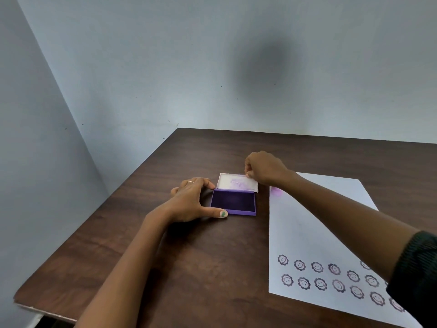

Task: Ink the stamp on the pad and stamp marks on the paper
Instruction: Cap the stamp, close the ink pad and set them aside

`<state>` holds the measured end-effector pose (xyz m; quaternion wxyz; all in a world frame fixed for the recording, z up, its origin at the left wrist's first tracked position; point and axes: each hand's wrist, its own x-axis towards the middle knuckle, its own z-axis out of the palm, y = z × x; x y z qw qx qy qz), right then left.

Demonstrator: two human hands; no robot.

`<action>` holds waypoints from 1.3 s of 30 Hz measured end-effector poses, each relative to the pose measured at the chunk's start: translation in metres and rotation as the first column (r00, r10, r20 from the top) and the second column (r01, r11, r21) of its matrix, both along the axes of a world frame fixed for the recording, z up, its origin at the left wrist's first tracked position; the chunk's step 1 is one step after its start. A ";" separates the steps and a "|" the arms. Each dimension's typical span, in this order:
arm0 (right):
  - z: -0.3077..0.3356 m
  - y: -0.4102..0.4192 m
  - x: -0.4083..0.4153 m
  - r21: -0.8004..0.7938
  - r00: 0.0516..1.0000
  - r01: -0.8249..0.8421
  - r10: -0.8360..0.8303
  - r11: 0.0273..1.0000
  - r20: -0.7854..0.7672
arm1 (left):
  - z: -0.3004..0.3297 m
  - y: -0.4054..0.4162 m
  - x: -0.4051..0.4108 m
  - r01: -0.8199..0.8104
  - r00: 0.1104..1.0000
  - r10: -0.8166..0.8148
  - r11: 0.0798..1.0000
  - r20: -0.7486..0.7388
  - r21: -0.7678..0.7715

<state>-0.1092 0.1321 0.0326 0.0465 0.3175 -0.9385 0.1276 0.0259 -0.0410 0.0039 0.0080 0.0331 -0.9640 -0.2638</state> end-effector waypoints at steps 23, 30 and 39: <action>0.022 0.019 0.024 -0.105 0.960 -0.272 0.263 0.956 -0.094 | 0.001 0.001 0.001 -0.022 1.000 0.021 1.000 0.018 0.019; 0.023 0.034 0.055 -0.099 0.940 -0.322 0.305 0.942 -0.154 | -0.001 -0.001 -0.002 0.016 0.999 -0.013 0.998 0.045 -0.059; 0.003 0.046 0.089 -0.009 0.895 -0.369 0.353 0.929 -0.273 | -0.004 -0.003 -0.001 0.028 1.000 -0.028 0.999 0.003 -0.024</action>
